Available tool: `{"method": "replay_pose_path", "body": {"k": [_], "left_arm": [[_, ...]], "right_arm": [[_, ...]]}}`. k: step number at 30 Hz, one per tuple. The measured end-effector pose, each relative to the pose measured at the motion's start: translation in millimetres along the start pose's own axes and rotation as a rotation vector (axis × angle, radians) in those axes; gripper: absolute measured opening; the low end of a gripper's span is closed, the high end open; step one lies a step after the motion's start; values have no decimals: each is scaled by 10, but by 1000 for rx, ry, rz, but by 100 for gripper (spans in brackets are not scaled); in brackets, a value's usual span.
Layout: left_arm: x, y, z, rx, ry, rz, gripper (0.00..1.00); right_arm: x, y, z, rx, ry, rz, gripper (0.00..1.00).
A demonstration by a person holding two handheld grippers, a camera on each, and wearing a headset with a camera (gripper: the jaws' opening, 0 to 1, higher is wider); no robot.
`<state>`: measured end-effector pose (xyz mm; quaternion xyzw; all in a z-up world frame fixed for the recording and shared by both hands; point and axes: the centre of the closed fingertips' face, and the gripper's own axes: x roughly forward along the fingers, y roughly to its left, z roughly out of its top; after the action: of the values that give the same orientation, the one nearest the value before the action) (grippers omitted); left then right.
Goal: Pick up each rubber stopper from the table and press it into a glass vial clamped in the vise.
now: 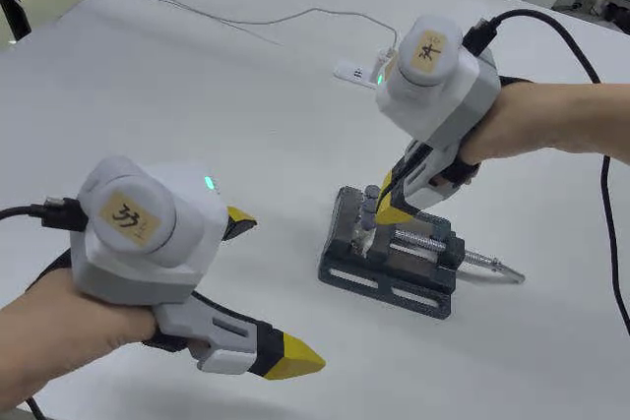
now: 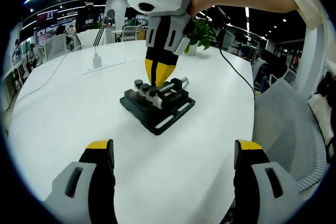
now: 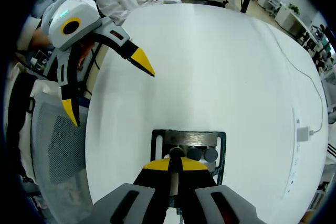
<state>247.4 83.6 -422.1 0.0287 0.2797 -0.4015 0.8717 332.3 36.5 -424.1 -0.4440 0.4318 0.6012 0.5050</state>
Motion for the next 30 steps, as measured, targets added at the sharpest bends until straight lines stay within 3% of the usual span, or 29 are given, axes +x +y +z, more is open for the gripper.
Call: {"method": "replay_pose_path", "body": {"k": [11,20,30], "left_arm": [[2,8,-43,-3,11,-4,94],[-41,111,86,33,-30,19,94],[-5,142,116,37,-25,20,94]], "right_arm": [[38,-6,35,-12,13,10,0],[56,-17,37,-22,26,15,0],[66,-28,25,23,62,14,0]]}}
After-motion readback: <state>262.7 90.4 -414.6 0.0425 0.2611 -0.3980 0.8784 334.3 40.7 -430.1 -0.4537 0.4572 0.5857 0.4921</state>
